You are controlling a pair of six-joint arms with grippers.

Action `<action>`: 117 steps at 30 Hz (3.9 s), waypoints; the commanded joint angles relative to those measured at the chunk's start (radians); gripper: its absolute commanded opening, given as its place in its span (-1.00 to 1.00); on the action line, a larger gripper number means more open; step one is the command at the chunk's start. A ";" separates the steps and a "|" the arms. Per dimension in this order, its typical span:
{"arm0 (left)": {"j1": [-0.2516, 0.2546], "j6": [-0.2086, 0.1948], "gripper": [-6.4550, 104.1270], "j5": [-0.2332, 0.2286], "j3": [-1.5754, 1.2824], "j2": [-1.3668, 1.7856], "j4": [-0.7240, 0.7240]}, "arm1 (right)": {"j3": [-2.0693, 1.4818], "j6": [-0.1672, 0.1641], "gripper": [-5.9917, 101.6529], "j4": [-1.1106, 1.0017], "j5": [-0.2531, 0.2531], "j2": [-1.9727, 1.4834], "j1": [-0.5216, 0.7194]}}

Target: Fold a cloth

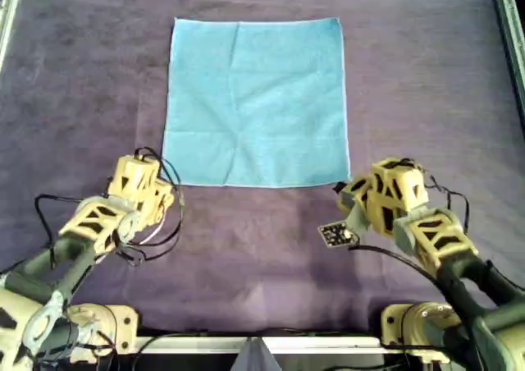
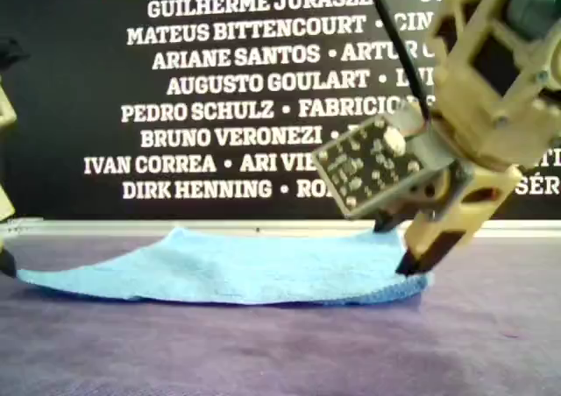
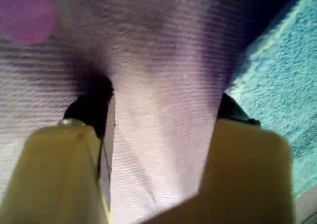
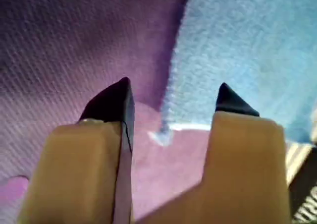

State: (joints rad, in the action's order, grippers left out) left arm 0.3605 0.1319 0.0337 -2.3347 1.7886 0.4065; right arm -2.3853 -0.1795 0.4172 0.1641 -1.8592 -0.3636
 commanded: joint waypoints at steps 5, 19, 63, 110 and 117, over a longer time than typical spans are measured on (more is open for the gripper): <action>0.021 0.002 0.45 -0.003 0.121 -0.052 -0.020 | 0.158 -0.003 0.40 -0.044 -0.003 0.133 0.009; 0.021 0.002 0.45 -0.005 0.150 -0.083 -0.020 | 0.376 -0.005 0.40 -0.044 -0.005 0.370 0.087; 0.017 -0.009 0.42 -0.006 0.314 -0.290 -0.020 | 0.391 -0.005 0.34 -0.097 -0.003 0.374 0.078; 0.021 -0.012 -0.90 0.012 -0.107 0.325 0.000 | 0.002 0.012 -0.88 -0.077 0.003 -0.094 0.080; 0.021 -0.011 -0.90 0.012 -0.183 0.368 0.000 | -0.173 0.011 -0.88 -0.077 0.000 -0.267 0.081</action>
State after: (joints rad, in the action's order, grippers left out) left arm 0.3682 0.1166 0.0506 -2.5249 2.1062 0.4157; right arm -2.5418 -0.1733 0.3636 0.1703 -2.0479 -0.2915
